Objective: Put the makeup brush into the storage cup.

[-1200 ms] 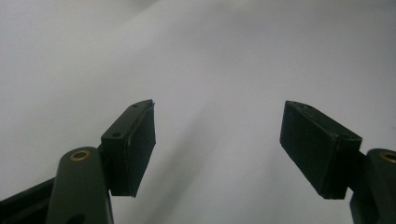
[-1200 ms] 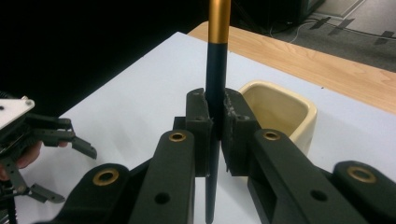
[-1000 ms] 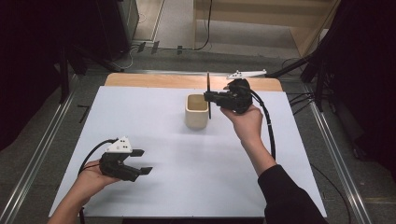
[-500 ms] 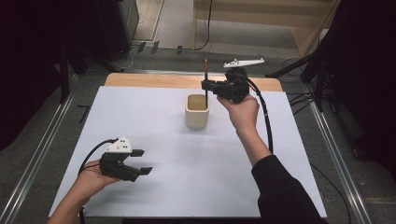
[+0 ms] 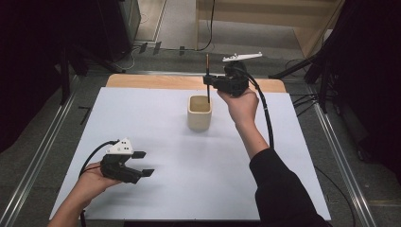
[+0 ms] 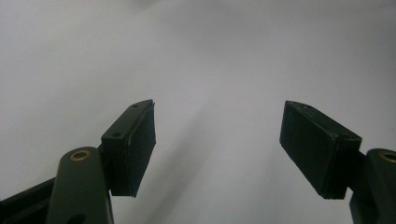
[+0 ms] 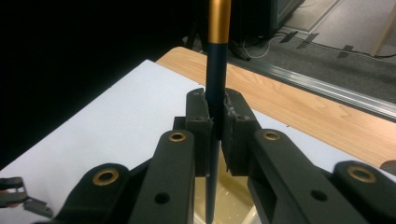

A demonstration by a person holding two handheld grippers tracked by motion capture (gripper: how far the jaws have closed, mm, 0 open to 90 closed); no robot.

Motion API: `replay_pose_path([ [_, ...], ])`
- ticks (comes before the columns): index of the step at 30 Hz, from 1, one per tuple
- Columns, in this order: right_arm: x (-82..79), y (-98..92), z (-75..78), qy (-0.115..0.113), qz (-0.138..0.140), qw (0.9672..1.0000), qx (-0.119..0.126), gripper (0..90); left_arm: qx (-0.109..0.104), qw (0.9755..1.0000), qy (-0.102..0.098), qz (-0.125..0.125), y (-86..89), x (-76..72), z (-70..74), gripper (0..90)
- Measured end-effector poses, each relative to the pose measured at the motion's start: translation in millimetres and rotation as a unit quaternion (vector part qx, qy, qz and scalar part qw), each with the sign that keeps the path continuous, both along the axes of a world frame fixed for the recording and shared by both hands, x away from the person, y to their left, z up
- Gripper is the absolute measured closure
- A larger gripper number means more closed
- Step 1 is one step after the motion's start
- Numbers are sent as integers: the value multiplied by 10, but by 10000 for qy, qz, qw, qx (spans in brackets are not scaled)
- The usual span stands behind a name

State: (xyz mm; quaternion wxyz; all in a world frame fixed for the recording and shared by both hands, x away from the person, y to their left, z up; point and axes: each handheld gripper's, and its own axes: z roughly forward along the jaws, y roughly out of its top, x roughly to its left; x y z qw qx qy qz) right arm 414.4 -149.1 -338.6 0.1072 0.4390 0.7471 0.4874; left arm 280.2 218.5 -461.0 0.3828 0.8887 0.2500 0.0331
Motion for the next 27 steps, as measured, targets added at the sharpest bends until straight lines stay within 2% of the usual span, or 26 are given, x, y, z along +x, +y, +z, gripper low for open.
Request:
replay_pose_path([
  [9, 132, 31, -64, -60, -143, 9999, 71, 833, -17, 10000, -4, -5, 1, -2, 2, 273],
  [27, 240, 127, -259, -166, -255, 9995, -58, 832, -37, 10000, 0, -18, 3, 0, -1, 273],
])
